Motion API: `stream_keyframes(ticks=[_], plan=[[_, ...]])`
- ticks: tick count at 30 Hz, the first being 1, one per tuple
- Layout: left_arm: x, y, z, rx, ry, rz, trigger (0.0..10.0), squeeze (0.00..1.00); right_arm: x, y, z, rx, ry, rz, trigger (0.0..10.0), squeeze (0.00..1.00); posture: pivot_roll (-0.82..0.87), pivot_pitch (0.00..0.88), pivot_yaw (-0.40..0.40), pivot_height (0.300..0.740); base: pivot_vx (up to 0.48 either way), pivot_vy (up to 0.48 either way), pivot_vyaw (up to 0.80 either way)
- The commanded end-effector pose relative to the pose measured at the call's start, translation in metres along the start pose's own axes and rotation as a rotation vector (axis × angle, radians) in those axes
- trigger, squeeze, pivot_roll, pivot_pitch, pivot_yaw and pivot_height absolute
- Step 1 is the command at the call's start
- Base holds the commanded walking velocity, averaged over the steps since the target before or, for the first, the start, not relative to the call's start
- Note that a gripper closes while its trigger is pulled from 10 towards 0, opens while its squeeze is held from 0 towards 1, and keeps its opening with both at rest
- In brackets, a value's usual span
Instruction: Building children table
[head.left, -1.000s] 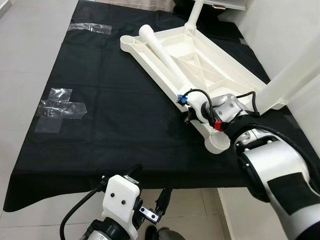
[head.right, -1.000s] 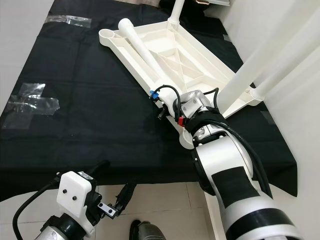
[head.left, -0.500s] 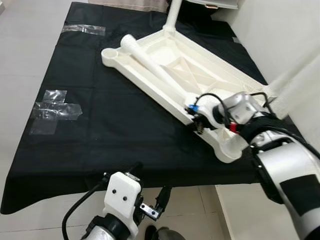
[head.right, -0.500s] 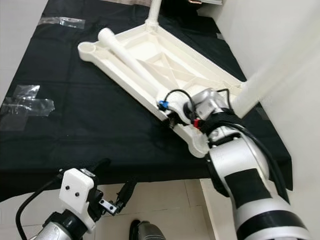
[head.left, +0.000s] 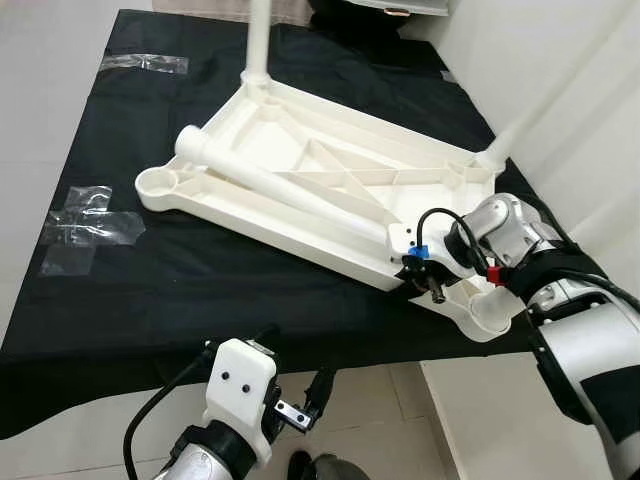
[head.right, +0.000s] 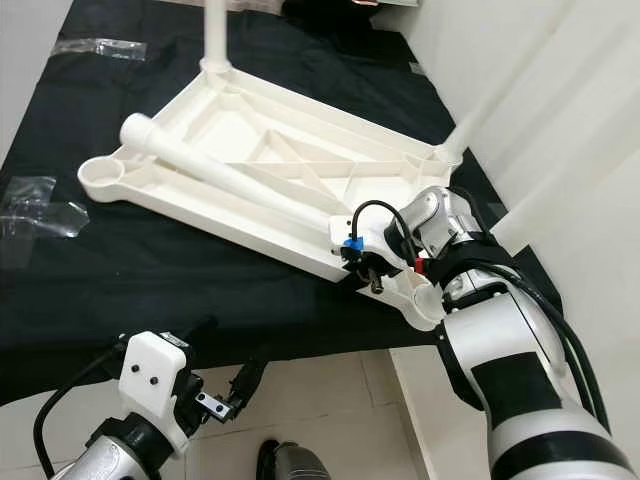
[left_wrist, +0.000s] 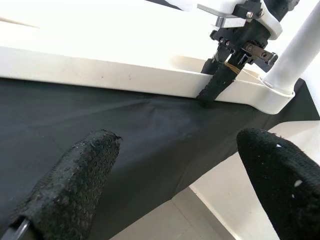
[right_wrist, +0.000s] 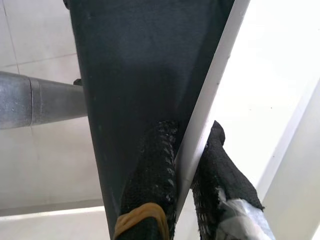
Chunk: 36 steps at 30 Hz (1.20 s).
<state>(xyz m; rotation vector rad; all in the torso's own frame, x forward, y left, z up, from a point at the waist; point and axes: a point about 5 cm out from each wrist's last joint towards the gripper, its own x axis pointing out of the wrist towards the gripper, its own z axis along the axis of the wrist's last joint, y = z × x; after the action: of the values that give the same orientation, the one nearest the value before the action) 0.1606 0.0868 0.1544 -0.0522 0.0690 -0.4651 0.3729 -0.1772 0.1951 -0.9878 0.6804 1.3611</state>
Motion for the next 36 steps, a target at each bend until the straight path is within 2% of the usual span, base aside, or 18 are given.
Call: stream_keyframes(ticks=[1,2,5,6,9,10,11,13,15,18,19,21,23,24,25,28,32,36], plan=[[0.000,-0.002,-0.005,-0.012,0.019,-0.009,10.0,0.00,0.023,0.011,0.000,-0.060,0.048,0.106,10.0,0.00,0.07,0.199,-0.187,0.740,0.000,0.000,0.00],[0.000,-0.002,-0.005,-0.011,0.020,-0.008,10.0,0.00,0.023,0.007,0.003,-0.059,0.033,0.065,10.0,0.00,0.07,0.198,-0.187,0.740,0.000,0.000,0.00],[0.000,-0.002,-0.005,-0.010,0.020,-0.008,10.0,0.00,0.022,0.005,0.006,-0.055,0.020,0.042,10.0,0.00,0.07,0.198,-0.187,0.740,0.000,0.000,0.00],[0.000,-0.002,-0.005,-0.010,0.019,-0.008,10.0,0.00,0.019,0.003,0.010,-0.035,-0.019,0.051,10.0,1.00,0.07,0.195,-0.190,0.740,0.000,0.000,0.00],[0.000,-0.002,-0.005,-0.011,0.019,-0.007,10.0,0.00,0.013,0.002,0.015,-0.020,-0.066,0.082,10.0,1.00,0.07,0.195,-0.190,0.740,0.000,0.000,0.00],[0.000,-0.002,-0.006,-0.012,0.018,-0.008,10.0,0.00,0.009,-0.001,0.020,-0.016,-0.090,0.056,10.0,1.00,0.07,0.193,-0.191,0.740,0.000,0.000,0.00],[0.001,-0.002,-0.006,-0.013,0.018,-0.009,10.0,0.00,0.004,-0.006,0.026,-0.010,-0.119,0.028,10.0,0.00,0.06,0.190,-0.190,0.740,0.000,0.000,0.00],[0.001,-0.002,-0.006,-0.013,0.018,-0.009,10.0,0.00,0.000,-0.009,0.031,-0.005,-0.141,0.009,10.0,0.00,0.06,0.190,-0.190,0.740,0.000,0.000,0.00],[0.002,-0.002,-0.006,-0.014,0.017,-0.010,10.0,0.00,-0.005,-0.015,0.047,0.003,-0.234,-0.022,10.0,0.00,0.06,0.188,-0.189,0.740,0.000,0.000,0.00],[0.002,-0.001,-0.006,-0.014,0.017,-0.011,10.0,0.00,-0.007,-0.017,0.053,0.005,-0.270,-0.032,10.0,0.00,0.06,0.189,-0.188,0.740,0.000,0.000,0.00],[0.002,-0.001,-0.006,-0.016,0.017,-0.011,10.0,0.00,-0.005,-0.024,0.071,0.012,-0.334,-0.094,10.0,0.00,0.06,0.188,-0.189,0.740,0.000,0.000,0.00],[0.002,-0.001,-0.006,-0.016,0.017,-0.011,10.0,0.00,-0.005,-0.024,0.071,0.012,-0.334,-0.094,10.0,0.00,0.06,0.188,-0.189,0.740,0.000,0.000,0.00],[0.003,-0.001,-0.006,-0.016,0.017,-0.011,10.0,0.00,-0.004,-0.026,0.077,0.015,-0.350,-0.117,10.0,0.00,0.06,0.188,-0.189,0.740,0.000,0.000,0.00],[0.003,-0.002,-0.006,-0.017,0.016,-0.011,10.0,0.00,-0.001,-0.029,0.090,0.009,-0.380,-0.135,10.0,0.00,0.06,0.185,-0.189,0.740,0.000,0.000,0.00],[0.003,-0.002,-0.006,-0.017,0.016,-0.011,10.0,0.00,-0.001,-0.029,0.090,0.009,-0.380,-0.135,10.0,0.00,0.06,0.185,-0.189,0.740,0.000,0.000,0.00],[0.003,-0.002,-0.005,-0.016,0.011,-0.009,10.0,0.00,0.010,-0.029,0.118,-0.035,-0.434,-0.131,10.0,0.00,0.06,0.190,-0.191,0.740,0.000,0.000,0.00],[0.003,-0.002,-0.004,-0.016,0.007,-0.008,10.0,0.00,0.016,-0.027,0.126,-0.060,-0.428,-0.131,10.0,0.00,0.06,0.201,-0.196,0.740,0.000,0.000,0.00],[0.003,-0.003,-0.004,-0.017,0.007,-0.012,10.0,0.00,0.025,-0.028,0.126,-0.030,-0.364,-0.157,10.0,0.00,0.05,0.200,-0.198,0.740,0.000,0.000,0.00]])
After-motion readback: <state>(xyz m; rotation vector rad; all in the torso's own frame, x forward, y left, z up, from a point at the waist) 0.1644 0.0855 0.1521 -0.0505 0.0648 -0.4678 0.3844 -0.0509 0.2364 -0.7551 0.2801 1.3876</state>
